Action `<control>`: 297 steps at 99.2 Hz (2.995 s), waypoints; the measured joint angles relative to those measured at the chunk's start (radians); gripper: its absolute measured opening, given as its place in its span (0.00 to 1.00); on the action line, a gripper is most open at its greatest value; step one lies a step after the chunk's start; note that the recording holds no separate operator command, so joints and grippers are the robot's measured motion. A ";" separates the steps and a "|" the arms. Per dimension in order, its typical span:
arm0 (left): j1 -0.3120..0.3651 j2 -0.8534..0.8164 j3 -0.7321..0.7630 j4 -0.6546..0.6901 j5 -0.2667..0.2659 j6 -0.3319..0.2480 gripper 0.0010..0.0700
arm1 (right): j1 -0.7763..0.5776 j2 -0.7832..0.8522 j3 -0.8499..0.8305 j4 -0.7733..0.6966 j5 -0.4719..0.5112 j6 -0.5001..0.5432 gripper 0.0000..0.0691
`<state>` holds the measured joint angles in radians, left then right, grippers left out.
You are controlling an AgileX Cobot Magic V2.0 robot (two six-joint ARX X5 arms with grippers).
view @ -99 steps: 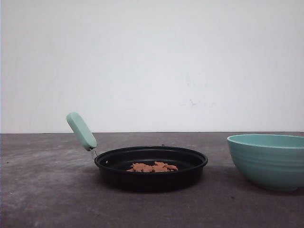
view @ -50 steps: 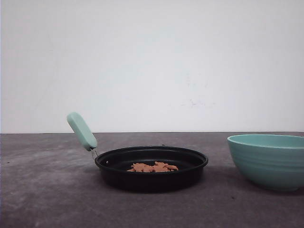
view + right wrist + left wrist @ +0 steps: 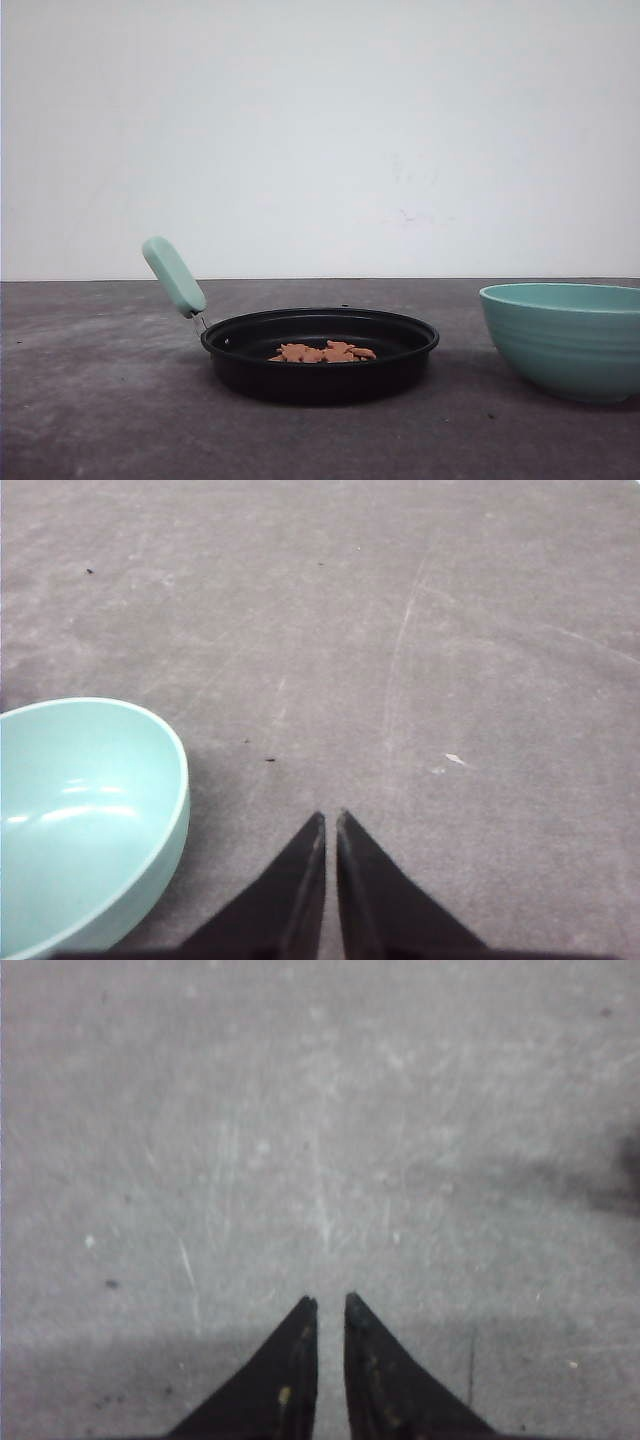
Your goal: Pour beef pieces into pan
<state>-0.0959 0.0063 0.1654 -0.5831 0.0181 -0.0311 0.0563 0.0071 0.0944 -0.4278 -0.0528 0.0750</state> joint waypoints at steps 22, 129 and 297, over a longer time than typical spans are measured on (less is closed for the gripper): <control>0.003 -0.001 -0.044 0.088 -0.058 -0.014 0.02 | 0.000 0.000 0.000 0.018 0.000 0.000 0.02; 0.003 -0.002 -0.076 0.226 -0.091 -0.022 0.02 | 0.000 0.000 0.000 0.027 0.000 0.000 0.02; 0.024 -0.002 -0.133 0.435 -0.089 -0.026 0.02 | -0.027 -0.004 -0.080 0.573 0.004 0.000 0.02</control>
<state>-0.0723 0.0048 0.0326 -0.1478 -0.0711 -0.0574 0.0288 0.0032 0.0147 0.1455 -0.0490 0.0746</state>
